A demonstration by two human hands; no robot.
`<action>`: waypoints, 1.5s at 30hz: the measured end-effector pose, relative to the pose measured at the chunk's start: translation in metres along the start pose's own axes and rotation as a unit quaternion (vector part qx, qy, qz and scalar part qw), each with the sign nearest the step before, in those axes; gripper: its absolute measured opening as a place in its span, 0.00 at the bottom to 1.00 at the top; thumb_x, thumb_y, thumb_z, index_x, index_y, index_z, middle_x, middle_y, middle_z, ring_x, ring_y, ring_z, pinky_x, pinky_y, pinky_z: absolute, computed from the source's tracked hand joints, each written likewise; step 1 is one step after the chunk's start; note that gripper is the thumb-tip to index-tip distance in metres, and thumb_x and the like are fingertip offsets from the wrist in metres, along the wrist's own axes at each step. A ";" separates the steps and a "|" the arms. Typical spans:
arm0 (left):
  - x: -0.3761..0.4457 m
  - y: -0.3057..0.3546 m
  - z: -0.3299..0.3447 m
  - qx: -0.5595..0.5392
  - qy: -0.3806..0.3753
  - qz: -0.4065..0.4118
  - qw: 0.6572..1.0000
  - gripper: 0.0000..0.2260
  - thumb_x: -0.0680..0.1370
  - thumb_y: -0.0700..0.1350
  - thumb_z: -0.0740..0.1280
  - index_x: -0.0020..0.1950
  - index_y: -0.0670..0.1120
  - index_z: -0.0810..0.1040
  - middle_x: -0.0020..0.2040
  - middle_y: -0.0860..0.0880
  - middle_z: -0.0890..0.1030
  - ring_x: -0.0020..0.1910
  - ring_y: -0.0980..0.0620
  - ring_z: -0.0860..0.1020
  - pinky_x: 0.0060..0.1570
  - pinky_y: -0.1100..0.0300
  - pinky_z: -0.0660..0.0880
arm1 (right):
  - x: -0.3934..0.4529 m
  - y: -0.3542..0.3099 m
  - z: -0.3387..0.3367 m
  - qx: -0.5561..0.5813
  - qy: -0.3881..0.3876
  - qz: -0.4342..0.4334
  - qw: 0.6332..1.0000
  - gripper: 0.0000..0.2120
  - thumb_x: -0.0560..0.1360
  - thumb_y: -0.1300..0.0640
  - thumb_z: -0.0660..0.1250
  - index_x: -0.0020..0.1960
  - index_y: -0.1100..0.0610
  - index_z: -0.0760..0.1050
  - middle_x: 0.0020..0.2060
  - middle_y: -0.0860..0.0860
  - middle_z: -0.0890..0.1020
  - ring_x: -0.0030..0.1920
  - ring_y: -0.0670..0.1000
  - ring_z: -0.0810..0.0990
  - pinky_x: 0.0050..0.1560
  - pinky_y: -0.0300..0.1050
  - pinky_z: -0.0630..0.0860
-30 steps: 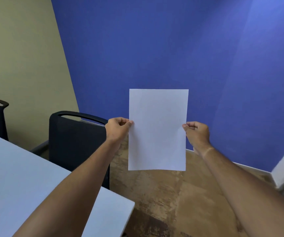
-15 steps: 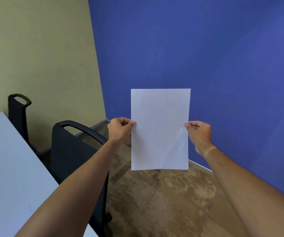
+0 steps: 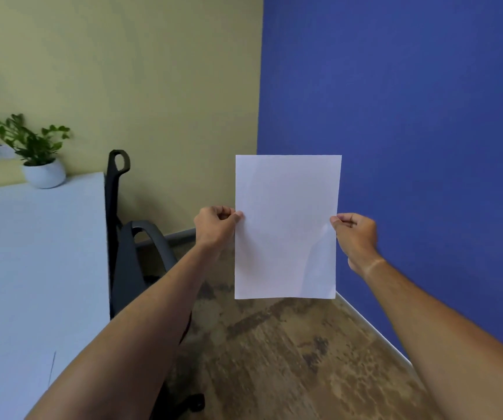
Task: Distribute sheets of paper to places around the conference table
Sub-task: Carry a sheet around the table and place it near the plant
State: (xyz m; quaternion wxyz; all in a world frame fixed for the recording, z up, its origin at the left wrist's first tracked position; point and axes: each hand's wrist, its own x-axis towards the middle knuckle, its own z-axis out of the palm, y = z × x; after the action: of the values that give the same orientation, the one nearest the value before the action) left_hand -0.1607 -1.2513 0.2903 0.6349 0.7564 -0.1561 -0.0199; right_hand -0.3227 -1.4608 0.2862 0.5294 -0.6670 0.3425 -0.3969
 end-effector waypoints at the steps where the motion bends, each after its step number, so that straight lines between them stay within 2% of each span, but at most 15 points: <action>1: 0.011 -0.003 0.002 0.004 0.008 -0.002 1.000 0.05 0.73 0.45 0.73 0.41 0.43 0.83 0.38 0.47 0.84 0.37 0.48 0.81 0.44 0.55 0.81 | 0.013 0.003 0.010 0.003 -0.007 0.000 1.000 0.01 0.77 0.60 0.71 0.46 0.55 0.81 0.40 0.49 0.83 0.41 0.45 0.81 0.39 0.34 0.74; 3: 0.036 -0.009 0.005 0.003 0.023 -0.006 1.000 0.06 0.73 0.45 0.73 0.43 0.42 0.83 0.41 0.44 0.85 0.43 0.44 0.84 0.49 0.50 0.82 | 0.039 0.008 0.032 0.005 -0.019 0.000 1.000 0.01 0.76 0.60 0.71 0.47 0.56 0.81 0.40 0.49 0.83 0.41 0.45 0.81 0.41 0.35 0.75; 5: 0.063 -0.015 0.008 0.003 0.041 -0.010 0.999 0.06 0.73 0.44 0.74 0.42 0.42 0.83 0.41 0.44 0.85 0.46 0.44 0.84 0.50 0.49 0.82 | 0.067 0.012 0.056 0.006 -0.034 -0.001 0.999 0.01 0.76 0.59 0.71 0.47 0.56 0.81 0.41 0.50 0.84 0.42 0.46 0.81 0.44 0.39 0.77; 8: 0.111 -0.024 0.009 0.009 0.069 -0.008 0.998 0.06 0.73 0.45 0.74 0.38 0.46 0.82 0.39 0.46 0.84 0.43 0.45 0.84 0.44 0.54 0.83 | 0.110 0.014 0.102 0.010 -0.058 -0.012 0.998 0.01 0.76 0.59 0.71 0.47 0.56 0.81 0.40 0.50 0.83 0.42 0.48 0.81 0.45 0.40 0.76; 10: 0.145 -0.031 0.008 0.011 0.085 -0.016 0.996 0.06 0.74 0.45 0.73 0.38 0.45 0.82 0.39 0.47 0.84 0.43 0.46 0.84 0.39 0.59 0.82 | 0.140 0.013 0.134 0.010 -0.074 -0.020 0.997 0.01 0.76 0.60 0.71 0.47 0.56 0.81 0.40 0.48 0.83 0.42 0.47 0.81 0.46 0.39 0.76; 15: 0.219 -0.050 -0.008 0.015 0.124 -0.040 0.991 0.06 0.74 0.45 0.73 0.42 0.43 0.84 0.40 0.48 0.85 0.42 0.49 0.84 0.49 0.54 0.82 | 0.201 0.012 0.220 0.016 -0.125 -0.030 0.992 0.02 0.76 0.59 0.71 0.49 0.56 0.81 0.40 0.47 0.83 0.42 0.44 0.81 0.42 0.35 0.75; 17: 0.241 -0.058 -0.018 0.024 0.148 -0.044 0.988 0.06 0.74 0.46 0.74 0.41 0.44 0.84 0.39 0.48 0.85 0.42 0.49 0.84 0.46 0.56 0.82 | 0.216 0.016 0.255 0.020 -0.142 -0.026 0.989 0.01 0.76 0.60 0.71 0.48 0.56 0.81 0.39 0.48 0.83 0.41 0.45 0.80 0.42 0.35 0.75; 21: 0.277 -0.074 -0.045 0.031 0.197 -0.055 0.978 0.07 0.74 0.46 0.73 0.37 0.47 0.83 0.37 0.49 0.84 0.35 0.53 0.82 0.29 0.67 0.76 | 0.240 0.022 0.332 0.030 -0.178 -0.014 0.983 0.01 0.75 0.59 0.72 0.45 0.55 0.81 0.38 0.48 0.83 0.38 0.44 0.79 0.39 0.34 0.72; 24: 0.305 -0.090 -0.065 0.046 0.239 -0.066 0.968 0.07 0.74 0.46 0.73 0.35 0.48 0.82 0.37 0.49 0.84 0.34 0.54 0.81 0.33 0.65 0.76 | 0.255 0.025 0.392 0.034 -0.227 -0.007 0.973 0.02 0.74 0.58 0.72 0.43 0.54 0.81 0.36 0.46 0.82 0.36 0.44 0.79 0.40 0.37 0.75; 27: 0.329 -0.104 -0.084 0.052 0.276 -0.079 0.956 0.06 0.73 0.46 0.73 0.35 0.49 0.83 0.37 0.51 0.84 0.36 0.54 0.82 0.35 0.65 0.75 | 0.267 0.027 0.443 0.046 -0.260 -0.006 0.964 0.07 0.73 0.58 0.73 0.38 0.50 0.78 0.35 0.45 0.82 0.36 0.44 0.79 0.43 0.40 0.77; 30: 0.359 -0.116 -0.100 0.049 0.321 -0.088 0.942 0.06 0.72 0.45 0.73 0.36 0.47 0.83 0.37 0.50 0.84 0.37 0.51 0.82 0.38 0.61 0.77 | 0.283 0.025 0.501 0.059 -0.310 -0.008 0.949 0.09 0.73 0.58 0.73 0.36 0.49 0.78 0.34 0.43 0.82 0.35 0.41 0.79 0.37 0.32 0.73; 32: 0.378 -0.124 -0.111 0.037 0.349 -0.095 0.932 0.05 0.73 0.44 0.73 0.37 0.45 0.83 0.39 0.47 0.85 0.40 0.48 0.83 0.46 0.55 0.81 | 0.293 0.021 0.538 0.064 -0.347 -0.011 0.936 0.09 0.73 0.58 0.73 0.36 0.49 0.78 0.34 0.43 0.82 0.35 0.41 0.78 0.33 0.28 0.70; 35: 0.400 -0.131 -0.129 0.029 0.390 -0.104 0.915 0.05 0.73 0.42 0.73 0.39 0.42 0.83 0.40 0.44 0.85 0.40 0.48 0.83 0.48 0.53 0.82 | 0.305 0.015 0.591 0.067 -0.401 -0.018 0.913 0.08 0.73 0.59 0.74 0.37 0.50 0.79 0.34 0.43 0.82 0.36 0.42 0.79 0.35 0.30 0.71; 39: 0.419 -0.140 -0.154 0.009 0.438 -0.104 0.893 0.05 0.74 0.40 0.72 0.39 0.41 0.83 0.41 0.42 0.85 0.40 0.48 0.83 0.41 0.59 0.82 | 0.305 0.001 0.655 0.070 -0.457 -0.027 0.887 0.09 0.73 0.58 0.74 0.36 0.49 0.79 0.34 0.42 0.82 0.35 0.39 0.79 0.35 0.29 0.71; 45: 0.429 -0.162 -0.206 0.022 0.508 -0.121 0.852 0.05 0.73 0.41 0.73 0.37 0.42 0.83 0.38 0.45 0.85 0.36 0.51 0.82 0.40 0.59 0.82 | 0.277 -0.012 0.744 0.084 -0.541 -0.038 0.836 0.04 0.74 0.60 0.72 0.42 0.53 0.81 0.39 0.49 0.84 0.42 0.47 0.83 0.45 0.39 0.78</action>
State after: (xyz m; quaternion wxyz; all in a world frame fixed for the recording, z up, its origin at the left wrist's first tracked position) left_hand 0.3284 -1.1438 0.2459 0.6015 0.6876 0.2805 0.2944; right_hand 0.4663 -1.3787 0.2520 0.6687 -0.7410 -0.0581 -0.0198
